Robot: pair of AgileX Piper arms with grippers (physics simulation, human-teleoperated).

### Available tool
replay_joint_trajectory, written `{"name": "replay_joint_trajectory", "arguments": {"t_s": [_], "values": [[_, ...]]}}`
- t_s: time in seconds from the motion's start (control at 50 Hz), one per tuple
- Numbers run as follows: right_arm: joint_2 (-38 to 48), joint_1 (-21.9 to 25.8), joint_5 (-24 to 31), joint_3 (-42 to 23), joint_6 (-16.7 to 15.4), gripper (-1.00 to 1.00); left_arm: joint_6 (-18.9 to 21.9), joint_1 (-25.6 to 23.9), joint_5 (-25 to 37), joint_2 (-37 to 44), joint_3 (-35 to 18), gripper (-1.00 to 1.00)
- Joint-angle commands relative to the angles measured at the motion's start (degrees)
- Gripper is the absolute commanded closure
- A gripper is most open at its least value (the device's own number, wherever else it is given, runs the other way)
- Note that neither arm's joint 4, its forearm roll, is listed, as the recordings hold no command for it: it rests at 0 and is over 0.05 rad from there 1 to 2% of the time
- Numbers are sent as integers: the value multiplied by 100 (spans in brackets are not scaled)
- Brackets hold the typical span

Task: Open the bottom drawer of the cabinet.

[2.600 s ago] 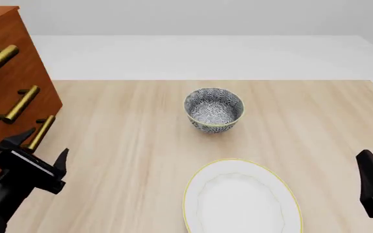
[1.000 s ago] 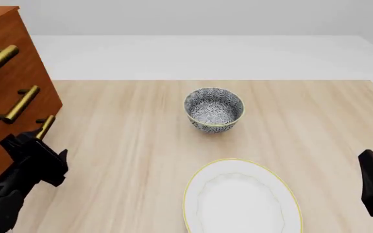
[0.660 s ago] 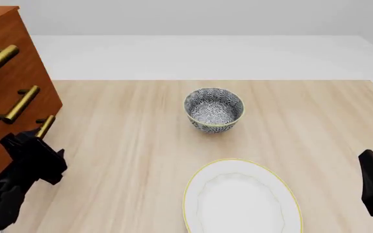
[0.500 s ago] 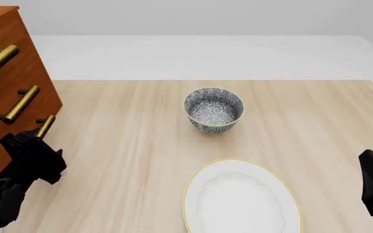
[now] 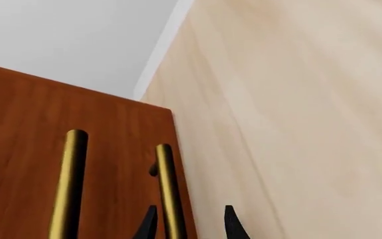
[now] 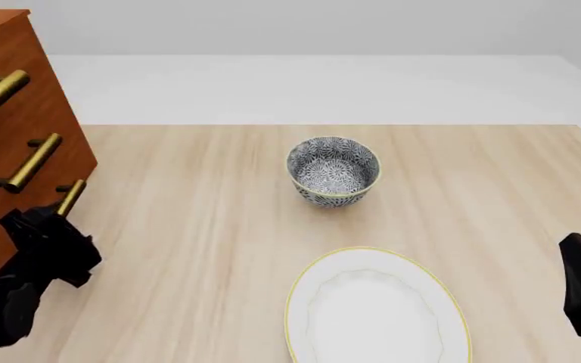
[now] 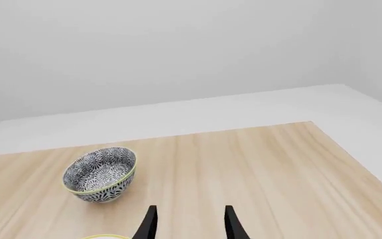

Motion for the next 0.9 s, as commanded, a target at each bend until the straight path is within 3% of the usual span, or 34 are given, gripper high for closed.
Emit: {"name": "replay_joint_trajectory", "arguments": {"t_s": [0.02,0.6,0.62,0.9], "values": [[0,1,-3,0,8,-100,123,135,0,243,-159,-100],[0,-29,14,0,41,-100,295,394,0,542,-382,-100],[0,-19,19,0,35,-100,257,352,0,420,-307,100],[0,-41,15,0,57,-100,228,317,0,85,-34,100]]}}
